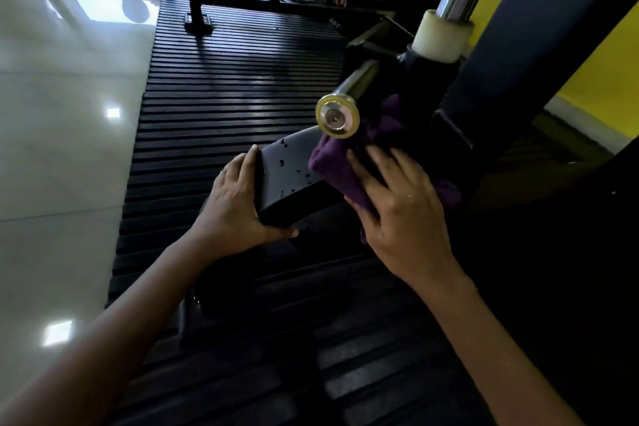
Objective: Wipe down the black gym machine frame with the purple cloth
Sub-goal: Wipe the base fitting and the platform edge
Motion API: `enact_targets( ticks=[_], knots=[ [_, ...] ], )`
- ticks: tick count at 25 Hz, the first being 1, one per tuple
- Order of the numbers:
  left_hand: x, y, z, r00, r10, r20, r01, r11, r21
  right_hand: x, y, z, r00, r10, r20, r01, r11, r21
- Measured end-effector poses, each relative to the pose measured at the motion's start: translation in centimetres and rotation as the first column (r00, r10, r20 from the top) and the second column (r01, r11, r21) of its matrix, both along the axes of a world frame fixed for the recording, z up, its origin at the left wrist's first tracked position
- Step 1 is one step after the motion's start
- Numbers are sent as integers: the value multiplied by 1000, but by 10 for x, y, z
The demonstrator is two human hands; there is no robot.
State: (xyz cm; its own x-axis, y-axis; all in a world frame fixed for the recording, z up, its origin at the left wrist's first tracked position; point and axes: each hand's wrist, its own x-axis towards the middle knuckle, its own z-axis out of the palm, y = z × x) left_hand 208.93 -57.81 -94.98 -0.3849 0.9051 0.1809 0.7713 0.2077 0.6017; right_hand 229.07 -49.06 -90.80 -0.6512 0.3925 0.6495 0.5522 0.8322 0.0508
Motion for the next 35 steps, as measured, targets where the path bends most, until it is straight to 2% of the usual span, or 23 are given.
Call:
enact_targets(
  ticks=[3,5,7,8,10,13,15,17,20,22,24,26,27,29,31,32,34,35],
  knots=[
    [-1,2,0,999,-6,36,7,1000,-21,-29,12,16,976,129,174,-99,980,-174],
    [-1,1,1,999,-13,42,14,1000,-15,-71,30,31,923,147,355,-2,926,-379],
    [-2,-2,1,999,-5,44,6,1000,-19,-109,45,41,855,116,505,152,875,-459],
    [-2,-3,1,999,4,42,-3,1000,-17,-117,48,41,851,88,517,198,858,-473],
    [-2,-2,1,999,11,39,-12,1000,5,-106,35,37,884,45,465,181,884,-431],
    [-1,-2,0,999,-1,44,1,1000,4,-54,-7,21,959,29,282,36,974,-225],
    [-3,-1,-2,999,-13,38,14,1000,-18,-38,-14,16,966,-18,257,43,995,-91],
    [-5,2,-5,1000,-9,27,10,999,-37,-54,1,29,922,-36,385,86,990,-112],
    [-10,3,-9,999,-13,38,16,996,-87,-107,27,44,811,31,585,217,911,-350],
    [-17,-8,-18,995,2,100,11,992,-129,-131,33,49,753,43,657,238,912,-333],
    [-30,-26,-35,978,66,199,-32,985,-168,-123,27,51,732,98,674,152,941,-302],
    [-40,-39,-54,956,94,279,-36,978,-206,-87,20,47,733,179,656,-40,974,-222],
    [-43,-44,-62,951,93,295,-30,977,-210,-67,14,47,720,258,644,-172,966,-194],
    [-47,-46,-72,951,86,296,-27,979,-200,-47,12,51,675,382,631,-299,924,-239],
    [-50,-44,-76,946,89,310,-27,980,-198,-63,21,54,714,384,585,-252,921,-297],
    [-50,-44,-77,944,87,317,-28,982,-187,-82,25,54,737,322,594,-151,935,-320],
    [-50,-45,-80,942,89,325,-42,988,-150,-125,27,51,701,166,693,46,960,-277],
    [-50,-46,-81,939,91,333,-52,991,-126,-141,23,50,661,118,741,78,971,-225]
  ],
)
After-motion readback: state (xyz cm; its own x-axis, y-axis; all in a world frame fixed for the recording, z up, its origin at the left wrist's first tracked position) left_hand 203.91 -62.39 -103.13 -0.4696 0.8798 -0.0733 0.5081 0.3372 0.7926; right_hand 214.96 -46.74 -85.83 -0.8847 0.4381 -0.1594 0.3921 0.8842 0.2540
